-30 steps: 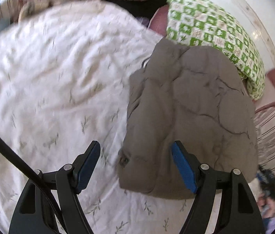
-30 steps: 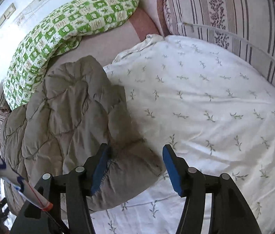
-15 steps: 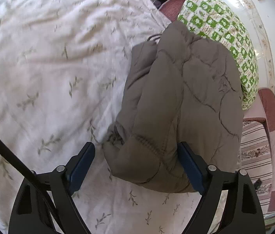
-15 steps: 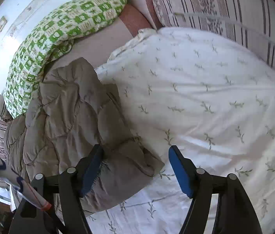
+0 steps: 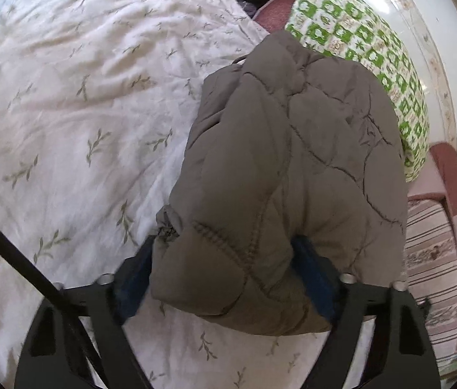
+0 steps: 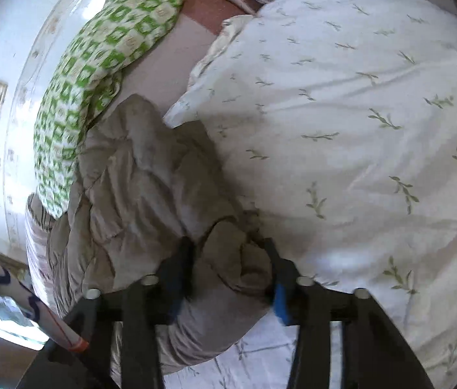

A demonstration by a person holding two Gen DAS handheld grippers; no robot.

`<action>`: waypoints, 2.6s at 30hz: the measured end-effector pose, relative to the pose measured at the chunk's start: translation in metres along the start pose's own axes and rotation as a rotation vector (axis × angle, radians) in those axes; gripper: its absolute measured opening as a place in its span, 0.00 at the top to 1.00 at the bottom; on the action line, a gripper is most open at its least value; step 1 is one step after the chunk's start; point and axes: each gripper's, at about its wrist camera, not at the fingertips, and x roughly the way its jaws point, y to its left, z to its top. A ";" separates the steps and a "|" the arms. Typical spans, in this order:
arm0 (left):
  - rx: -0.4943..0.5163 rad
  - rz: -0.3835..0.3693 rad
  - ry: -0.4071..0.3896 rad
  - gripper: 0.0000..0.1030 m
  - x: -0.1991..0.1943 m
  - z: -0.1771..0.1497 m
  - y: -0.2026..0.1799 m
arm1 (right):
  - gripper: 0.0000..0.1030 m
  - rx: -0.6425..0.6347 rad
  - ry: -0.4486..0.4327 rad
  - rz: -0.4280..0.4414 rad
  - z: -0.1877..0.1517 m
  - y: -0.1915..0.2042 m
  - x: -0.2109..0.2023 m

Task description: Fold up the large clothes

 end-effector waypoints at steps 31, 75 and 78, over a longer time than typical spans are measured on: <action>0.240 0.355 -0.403 0.36 -0.085 0.014 -0.014 | 0.53 -0.224 -0.018 -0.078 -0.034 0.073 -0.045; 0.067 0.280 -0.182 0.24 -0.058 0.044 0.046 | 0.35 -0.343 0.013 -0.211 -0.055 0.096 -0.021; 0.020 0.247 -0.154 0.21 -0.052 0.043 0.054 | 0.33 -0.258 0.047 -0.191 -0.051 0.076 -0.023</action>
